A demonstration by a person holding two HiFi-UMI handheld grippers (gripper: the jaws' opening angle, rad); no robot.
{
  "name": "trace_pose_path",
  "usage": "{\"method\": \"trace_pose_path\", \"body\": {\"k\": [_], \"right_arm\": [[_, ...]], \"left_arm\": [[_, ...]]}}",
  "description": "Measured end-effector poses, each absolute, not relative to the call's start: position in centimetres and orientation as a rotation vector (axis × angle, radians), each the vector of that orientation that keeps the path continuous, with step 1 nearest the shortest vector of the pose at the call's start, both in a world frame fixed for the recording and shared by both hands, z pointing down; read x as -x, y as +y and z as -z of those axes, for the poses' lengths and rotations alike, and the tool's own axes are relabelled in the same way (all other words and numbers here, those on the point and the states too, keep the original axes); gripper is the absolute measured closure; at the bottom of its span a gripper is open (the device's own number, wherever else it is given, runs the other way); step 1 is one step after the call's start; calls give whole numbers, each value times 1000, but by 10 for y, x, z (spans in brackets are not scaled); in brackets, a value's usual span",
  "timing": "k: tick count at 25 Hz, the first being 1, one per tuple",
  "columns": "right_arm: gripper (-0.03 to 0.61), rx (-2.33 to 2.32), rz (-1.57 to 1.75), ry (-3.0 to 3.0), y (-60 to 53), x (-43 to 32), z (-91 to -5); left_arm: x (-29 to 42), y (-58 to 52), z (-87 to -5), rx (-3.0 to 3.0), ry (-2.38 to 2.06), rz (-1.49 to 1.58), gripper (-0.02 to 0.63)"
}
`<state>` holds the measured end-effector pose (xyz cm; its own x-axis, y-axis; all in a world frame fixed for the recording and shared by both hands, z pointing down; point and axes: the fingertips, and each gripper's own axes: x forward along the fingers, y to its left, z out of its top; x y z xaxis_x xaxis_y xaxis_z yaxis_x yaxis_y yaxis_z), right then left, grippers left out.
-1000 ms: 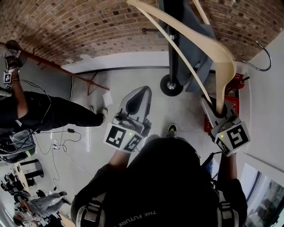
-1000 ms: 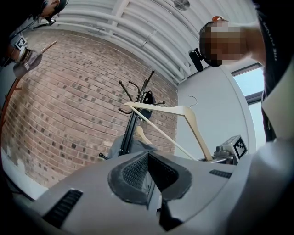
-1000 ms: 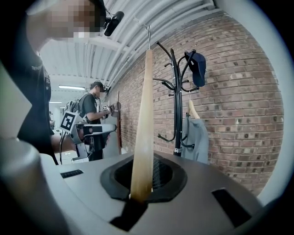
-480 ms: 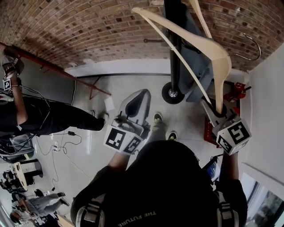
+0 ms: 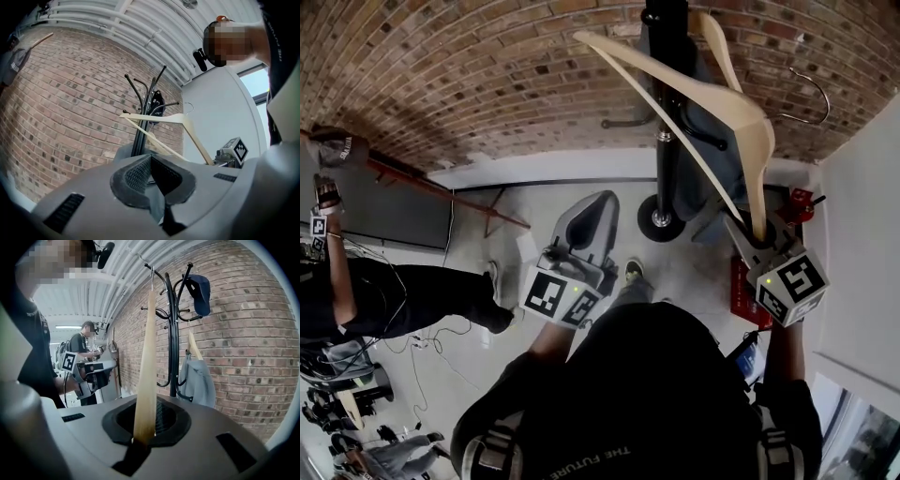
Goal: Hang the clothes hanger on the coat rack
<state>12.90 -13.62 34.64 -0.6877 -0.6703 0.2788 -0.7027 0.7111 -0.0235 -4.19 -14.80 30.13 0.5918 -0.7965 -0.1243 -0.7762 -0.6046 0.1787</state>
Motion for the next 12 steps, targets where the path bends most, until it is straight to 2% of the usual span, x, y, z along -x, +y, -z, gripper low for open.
{"method": "trace_pose_path", "body": {"k": [12], "right_arm": [[548, -1068, -181, -2584, -197, -116, -338]], "left_arm": [[60, -210, -301, -2709, -1276, 330, 595]]}}
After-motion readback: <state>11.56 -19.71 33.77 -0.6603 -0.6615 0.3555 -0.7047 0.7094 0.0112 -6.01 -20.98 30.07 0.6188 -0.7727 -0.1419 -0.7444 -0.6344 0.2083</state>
